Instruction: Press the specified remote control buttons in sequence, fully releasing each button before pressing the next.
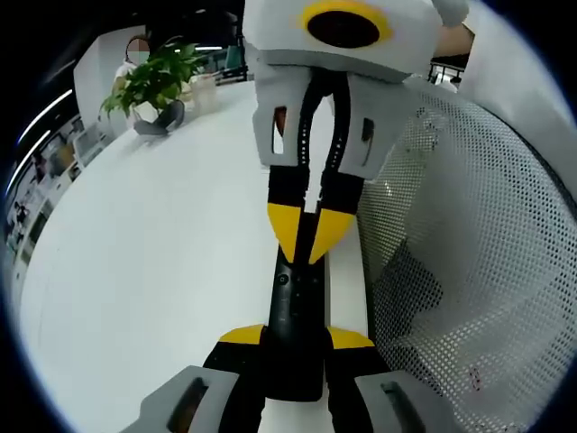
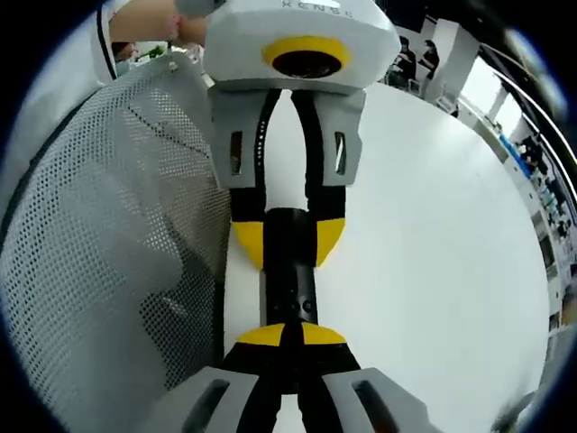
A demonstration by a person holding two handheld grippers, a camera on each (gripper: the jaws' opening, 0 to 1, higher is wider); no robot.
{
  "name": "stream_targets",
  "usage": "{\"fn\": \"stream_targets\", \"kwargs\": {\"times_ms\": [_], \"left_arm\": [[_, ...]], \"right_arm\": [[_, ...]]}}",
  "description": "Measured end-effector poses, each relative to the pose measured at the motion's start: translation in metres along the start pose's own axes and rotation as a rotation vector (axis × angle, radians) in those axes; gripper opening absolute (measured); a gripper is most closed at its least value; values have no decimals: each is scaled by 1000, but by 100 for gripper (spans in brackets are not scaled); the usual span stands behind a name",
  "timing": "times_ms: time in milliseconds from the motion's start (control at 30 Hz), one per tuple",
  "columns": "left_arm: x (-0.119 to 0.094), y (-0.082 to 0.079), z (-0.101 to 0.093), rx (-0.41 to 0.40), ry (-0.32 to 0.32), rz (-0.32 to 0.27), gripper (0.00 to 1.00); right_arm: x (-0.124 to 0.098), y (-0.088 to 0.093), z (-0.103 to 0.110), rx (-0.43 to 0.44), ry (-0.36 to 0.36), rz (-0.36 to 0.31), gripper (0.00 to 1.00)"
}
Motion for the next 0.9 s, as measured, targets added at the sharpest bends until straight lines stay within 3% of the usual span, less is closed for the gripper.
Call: {"fn": "stream_targets", "kwargs": {"times_ms": [100,267,333,467,533,900], "left_arm": [[0,0,0,0,-1,4,24],[0,0,0,-3,-2,2,24],[0,0,0,-4,-4,-1,24],[0,0,0,-3,-4,-5,24],[0,0,0,1,-4,-5,24],[0,0,0,-8,-14,-20,24]], "right_arm": [[0,1,0,86,21,-17,1],[0,1,0,125,40,-24,1],[-2,2,-1,129,42,-56,1],[-1,3,0,48,59,-112,0],[-1,2,1,-91,59,-100,0],[-2,-1,-1,-84,45,-87,0]]}}
Point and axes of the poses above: the point that each gripper's makers call its tool centre point, and the gripper's own axes: x roughly forward along the fingers, z roughly to its left, y roughly out of its underside, the point moved 2 cm from there along -x, roughly backward along the fingers
